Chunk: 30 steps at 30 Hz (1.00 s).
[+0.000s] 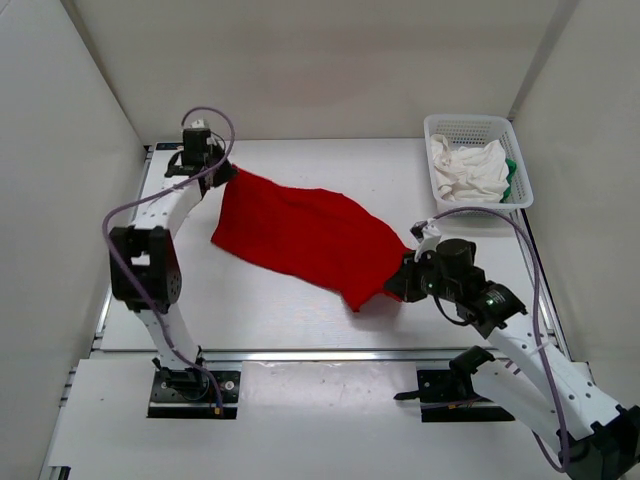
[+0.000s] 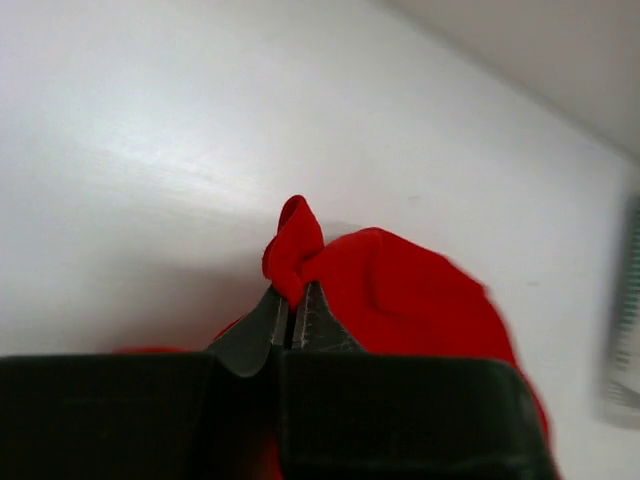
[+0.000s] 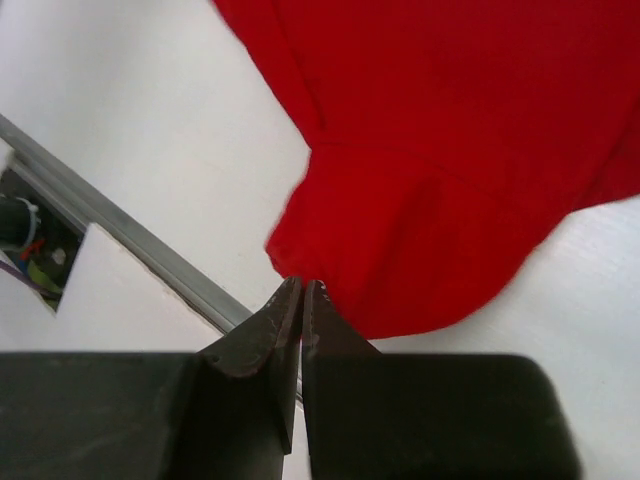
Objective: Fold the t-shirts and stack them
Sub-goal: Flatten out the tshirt
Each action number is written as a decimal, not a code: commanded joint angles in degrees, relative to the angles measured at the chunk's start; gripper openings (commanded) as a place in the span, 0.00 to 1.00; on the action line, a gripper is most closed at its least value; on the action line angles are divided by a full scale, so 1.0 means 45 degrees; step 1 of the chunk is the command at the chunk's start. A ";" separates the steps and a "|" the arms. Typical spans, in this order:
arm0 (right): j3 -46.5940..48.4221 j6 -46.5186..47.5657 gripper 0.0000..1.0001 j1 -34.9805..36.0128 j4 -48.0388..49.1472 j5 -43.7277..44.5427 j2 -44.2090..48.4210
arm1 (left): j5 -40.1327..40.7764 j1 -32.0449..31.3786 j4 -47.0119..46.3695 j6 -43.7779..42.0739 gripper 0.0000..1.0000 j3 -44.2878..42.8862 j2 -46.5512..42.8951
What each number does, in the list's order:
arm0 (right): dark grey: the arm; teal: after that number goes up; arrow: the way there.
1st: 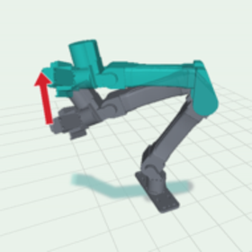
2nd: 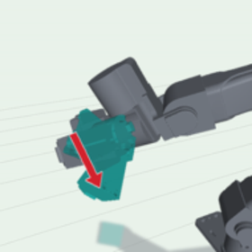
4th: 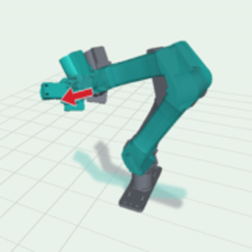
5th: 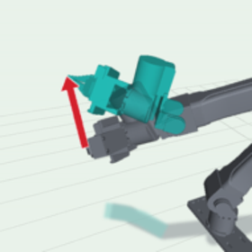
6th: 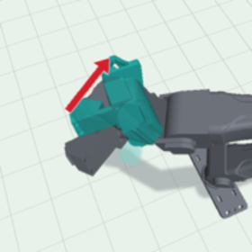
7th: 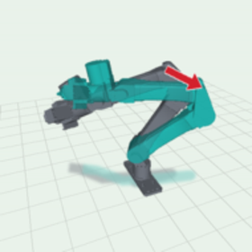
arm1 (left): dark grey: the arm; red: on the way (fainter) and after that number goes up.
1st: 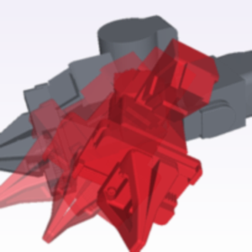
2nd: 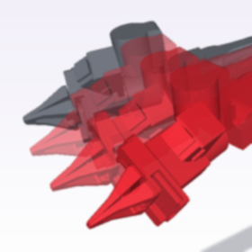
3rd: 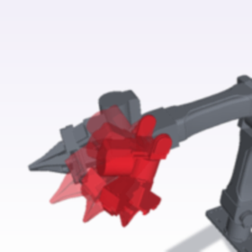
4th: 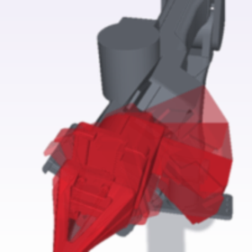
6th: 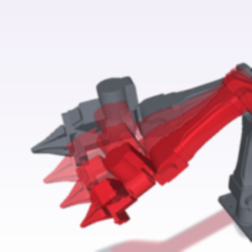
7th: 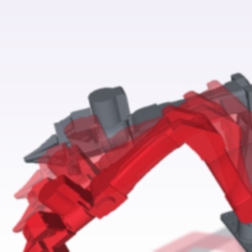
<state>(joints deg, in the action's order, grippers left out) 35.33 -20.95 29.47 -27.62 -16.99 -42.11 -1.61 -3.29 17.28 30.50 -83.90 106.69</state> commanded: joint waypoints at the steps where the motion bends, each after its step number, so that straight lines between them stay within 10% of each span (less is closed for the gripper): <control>1: 0.0840 0.0359 0.00 -0.0046 0.0044 0.0104 0.0685 | -0.0326 0.0260 -0.0460 0.0194 0.01 -0.0284 -0.2535; 10: -0.0059 -0.0090 0.00 0.0539 -0.0619 0.0612 0.1544 | -0.0344 0.1394 -0.0850 0.0467 0.00 0.1923 -0.2693; 19: 0.0314 0.0242 0.00 0.0189 -0.1383 0.1217 0.2168 | 0.0334 0.0908 0.0454 -0.0642 0.01 0.1146 -0.6380; 22: -0.0329 0.0008 0.00 0.0189 -0.0975 0.0907 0.2364 | 0.1159 0.0416 -0.0978 -0.0802 0.06 0.3482 -0.8254; 30: -0.0626 -0.0013 0.00 0.0580 -0.0875 0.1120 0.1898 | 0.0335 0.1007 -0.1224 -0.0351 0.02 0.4255 -0.5626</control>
<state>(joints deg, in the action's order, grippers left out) 31.92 -21.21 31.62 -33.93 -12.86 -32.95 -0.38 3.14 9.93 29.56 -63.83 74.81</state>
